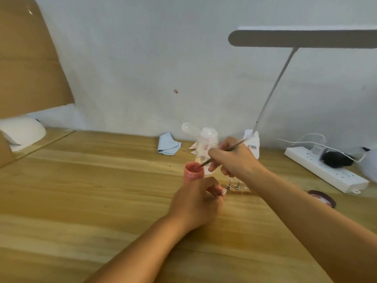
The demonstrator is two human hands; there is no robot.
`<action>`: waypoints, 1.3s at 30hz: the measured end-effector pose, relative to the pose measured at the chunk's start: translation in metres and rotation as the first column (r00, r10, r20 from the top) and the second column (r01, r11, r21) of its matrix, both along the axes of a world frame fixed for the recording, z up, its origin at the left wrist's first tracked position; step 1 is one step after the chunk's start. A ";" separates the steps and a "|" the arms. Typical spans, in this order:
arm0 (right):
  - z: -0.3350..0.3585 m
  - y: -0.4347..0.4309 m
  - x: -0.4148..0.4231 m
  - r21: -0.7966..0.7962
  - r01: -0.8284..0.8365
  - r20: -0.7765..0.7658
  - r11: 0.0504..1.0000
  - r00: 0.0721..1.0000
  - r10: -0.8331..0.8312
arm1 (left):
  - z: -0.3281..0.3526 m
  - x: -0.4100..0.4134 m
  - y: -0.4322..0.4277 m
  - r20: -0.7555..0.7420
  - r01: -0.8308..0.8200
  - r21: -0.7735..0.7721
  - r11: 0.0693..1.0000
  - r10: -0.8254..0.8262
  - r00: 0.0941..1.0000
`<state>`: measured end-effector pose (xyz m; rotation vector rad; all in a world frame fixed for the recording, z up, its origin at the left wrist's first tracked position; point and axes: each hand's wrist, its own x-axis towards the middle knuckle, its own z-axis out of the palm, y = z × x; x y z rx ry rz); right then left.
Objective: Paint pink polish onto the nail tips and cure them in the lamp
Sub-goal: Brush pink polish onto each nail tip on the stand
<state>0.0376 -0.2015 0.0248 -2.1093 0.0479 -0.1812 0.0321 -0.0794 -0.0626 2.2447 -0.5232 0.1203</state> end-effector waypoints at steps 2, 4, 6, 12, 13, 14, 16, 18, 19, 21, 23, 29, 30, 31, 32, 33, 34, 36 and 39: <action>-0.004 -0.001 0.009 -0.075 0.027 -0.001 0.997 1.000 -0.028 | -0.001 0.001 -0.003 -0.024 0.006 -0.010 1.000 -0.006 1.000; -0.004 -0.001 0.016 -0.108 0.033 -0.003 0.994 0.999 -0.033 | -0.001 0.000 -0.004 -0.024 0.020 -0.001 1.000 -0.020 1.000; -0.005 0.000 0.020 -0.152 0.027 -0.004 0.988 1.000 -0.028 | 0.000 0.001 -0.005 -0.012 0.022 0.019 1.000 -0.022 1.000; -0.011 0.006 0.022 -0.293 0.026 0.027 0.956 0.999 -0.018 | -0.001 0.001 -0.004 -0.012 0.014 0.038 0.999 -0.014 1.000; -0.011 0.006 0.022 -0.308 0.024 0.025 0.951 1.000 -0.017 | -0.001 0.001 -0.004 -0.018 0.010 0.028 1.000 -0.010 1.000; -0.011 0.006 0.022 -0.317 0.021 0.022 0.948 1.000 -0.015 | 0.000 0.001 -0.005 -0.026 0.011 0.022 1.000 -0.011 1.000; -0.010 0.007 0.020 -0.314 0.010 0.026 0.949 1.000 -0.002 | 0.001 0.001 -0.005 -0.040 0.025 0.020 0.999 -0.024 0.999; -0.011 0.007 0.014 -0.251 -0.012 0.031 0.968 0.999 0.021 | 0.001 0.001 -0.004 -0.048 0.026 0.022 0.999 -0.025 0.999; -0.011 0.007 0.008 -0.182 -0.017 0.042 0.983 0.999 0.025 | 0.001 0.000 -0.002 -0.050 0.018 0.020 1.000 -0.017 0.999; -0.012 0.001 -0.009 0.028 -0.012 0.100 1.000 0.995 0.009 | 0.000 -0.001 -0.004 -0.058 0.002 0.014 1.000 -0.002 0.998; -0.013 -0.015 -0.030 0.262 -0.049 0.155 0.964 0.988 0.008 | 0.001 0.000 -0.007 -0.067 -0.005 0.015 1.000 0.006 0.998; -0.047 -0.056 -0.080 0.467 -0.041 0.109 0.883 0.994 -0.012 | 0.001 0.003 -0.007 -0.051 0.020 0.047 0.999 -0.018 0.999; -0.053 -0.059 -0.082 0.499 -0.010 0.104 0.866 0.993 -0.049 | 0.001 0.003 -0.006 -0.050 0.030 0.039 0.999 -0.028 0.998; -0.059 -0.061 -0.083 0.517 0.015 0.106 0.856 0.991 -0.081 | 0.001 0.004 -0.005 -0.048 0.038 0.027 0.999 -0.036 0.998; -0.061 -0.061 -0.084 0.518 0.024 0.115 0.855 0.989 -0.097 | 0.001 0.004 -0.004 -0.045 0.044 0.011 0.999 -0.043 0.998; -0.063 -0.061 -0.084 0.508 0.016 0.128 0.861 0.987 -0.094 | 0.001 0.005 -0.005 -0.041 0.051 -0.005 0.999 -0.051 0.998; -0.064 -0.061 -0.083 0.494 0.000 0.140 0.870 0.987 -0.079 | 0.001 0.006 -0.005 -0.037 0.056 -0.017 0.998 -0.057 0.998; -0.065 -0.059 -0.084 0.458 -0.035 0.162 0.888 0.986 -0.045 | 0.000 0.006 -0.007 -0.028 0.057 -0.024 0.998 -0.058 0.998; -0.068 -0.057 -0.083 0.461 -0.036 0.162 0.887 0.986 -0.044 | -0.002 0.007 -0.006 -0.027 0.066 -0.005 0.998 -0.066 0.997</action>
